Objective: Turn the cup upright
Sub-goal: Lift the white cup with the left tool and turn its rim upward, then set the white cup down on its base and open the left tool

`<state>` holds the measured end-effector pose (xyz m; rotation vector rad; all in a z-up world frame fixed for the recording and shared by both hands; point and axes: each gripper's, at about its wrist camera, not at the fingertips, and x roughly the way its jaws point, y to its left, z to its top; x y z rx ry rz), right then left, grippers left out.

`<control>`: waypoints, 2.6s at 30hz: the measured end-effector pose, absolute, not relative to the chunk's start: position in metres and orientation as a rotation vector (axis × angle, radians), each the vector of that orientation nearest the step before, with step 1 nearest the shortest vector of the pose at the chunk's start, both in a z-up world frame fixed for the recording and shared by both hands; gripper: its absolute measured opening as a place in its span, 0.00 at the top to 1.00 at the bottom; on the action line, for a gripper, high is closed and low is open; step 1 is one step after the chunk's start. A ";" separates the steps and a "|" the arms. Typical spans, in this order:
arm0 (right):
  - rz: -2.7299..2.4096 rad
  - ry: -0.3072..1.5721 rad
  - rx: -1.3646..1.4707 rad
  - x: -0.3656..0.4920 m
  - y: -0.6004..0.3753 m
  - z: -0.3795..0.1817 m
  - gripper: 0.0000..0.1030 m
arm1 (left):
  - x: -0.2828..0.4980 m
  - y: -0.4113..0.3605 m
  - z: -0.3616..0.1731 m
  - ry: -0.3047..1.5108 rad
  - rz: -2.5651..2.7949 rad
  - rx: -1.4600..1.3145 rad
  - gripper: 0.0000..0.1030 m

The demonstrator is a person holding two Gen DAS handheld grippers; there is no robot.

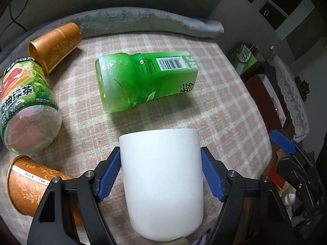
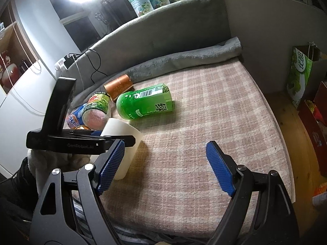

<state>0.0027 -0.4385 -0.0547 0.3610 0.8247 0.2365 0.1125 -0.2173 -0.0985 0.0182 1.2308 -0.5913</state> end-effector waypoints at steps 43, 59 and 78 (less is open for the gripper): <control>0.165 0.795 0.381 0.003 -0.442 -0.056 0.18 | 0.091 -0.227 -0.068 0.840 -0.542 0.052 0.28; 0.160 0.792 0.388 0.004 -0.437 -0.055 0.18 | 0.087 -0.235 -0.072 0.836 -0.578 0.093 0.27; 0.156 0.733 0.362 -0.001 -0.427 -0.040 0.18 | 0.064 -0.215 -0.053 0.820 -0.624 0.066 0.22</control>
